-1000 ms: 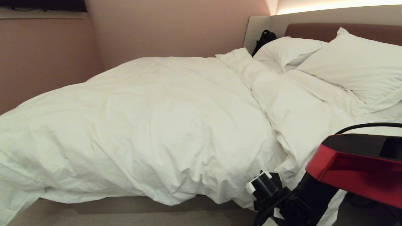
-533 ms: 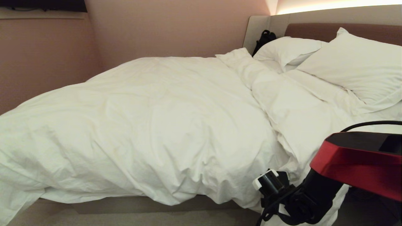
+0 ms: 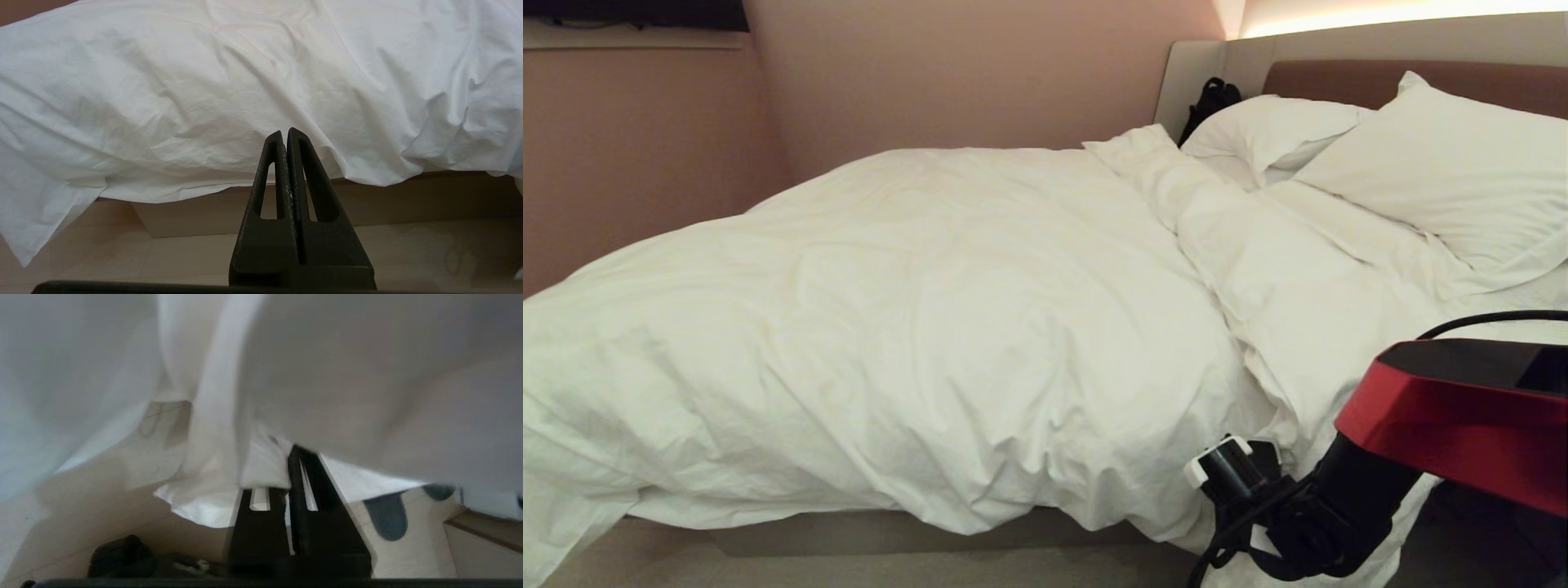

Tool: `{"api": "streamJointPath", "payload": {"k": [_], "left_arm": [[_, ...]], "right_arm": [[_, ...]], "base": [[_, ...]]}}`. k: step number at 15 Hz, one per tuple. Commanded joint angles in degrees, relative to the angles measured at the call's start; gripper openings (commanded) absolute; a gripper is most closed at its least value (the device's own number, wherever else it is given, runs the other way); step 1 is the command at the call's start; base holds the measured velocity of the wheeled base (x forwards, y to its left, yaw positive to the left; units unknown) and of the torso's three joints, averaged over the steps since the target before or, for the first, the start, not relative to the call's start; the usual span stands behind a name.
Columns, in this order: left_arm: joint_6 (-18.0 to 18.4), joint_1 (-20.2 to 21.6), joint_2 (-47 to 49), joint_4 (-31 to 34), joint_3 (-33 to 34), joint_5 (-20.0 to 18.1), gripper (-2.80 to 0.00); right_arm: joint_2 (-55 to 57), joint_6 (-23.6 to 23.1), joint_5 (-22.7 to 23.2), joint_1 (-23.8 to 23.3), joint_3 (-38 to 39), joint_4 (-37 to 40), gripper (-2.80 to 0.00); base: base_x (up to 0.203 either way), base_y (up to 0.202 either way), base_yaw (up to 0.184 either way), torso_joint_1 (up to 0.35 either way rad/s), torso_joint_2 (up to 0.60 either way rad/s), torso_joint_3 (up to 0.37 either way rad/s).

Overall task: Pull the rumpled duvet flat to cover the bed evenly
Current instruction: Flatten the corners of the folded blanket

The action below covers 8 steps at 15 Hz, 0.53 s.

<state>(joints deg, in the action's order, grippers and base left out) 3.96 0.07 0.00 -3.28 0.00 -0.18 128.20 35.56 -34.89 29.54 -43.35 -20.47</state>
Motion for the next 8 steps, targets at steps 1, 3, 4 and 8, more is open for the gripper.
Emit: {"api": "streamJointPath", "payload": {"k": [1,3,4,8], "left_arm": [[-0.01,-0.03,0.09,-0.06,0.00,0.01,-2.80],[0.02,0.01,0.09,-0.06,0.00,0.01,-2.80],[-0.01,0.00,0.09,-0.06,0.00,0.01,-2.80],[-0.01,0.01,0.09,-0.06,0.00,0.01,-2.80]], "right_arm": [[-1.98,0.16,-0.16,-0.17,0.09,-0.19,-2.80],[-5.34,0.01,0.18,-0.13,0.04,-0.05,-2.80],[-7.20,-0.24,0.28,-0.11,-0.12,0.48,-2.80],[-19.21,-0.63,1.09,-0.11,-1.25,5.55,-2.80]], "base": [[0.000,0.000,0.000,0.000,0.00,0.000],[0.000,0.000,0.000,0.000,0.00,0.000],[0.000,0.000,0.000,0.000,0.00,0.000],[0.000,0.000,0.000,0.000,0.00,0.000]]}}
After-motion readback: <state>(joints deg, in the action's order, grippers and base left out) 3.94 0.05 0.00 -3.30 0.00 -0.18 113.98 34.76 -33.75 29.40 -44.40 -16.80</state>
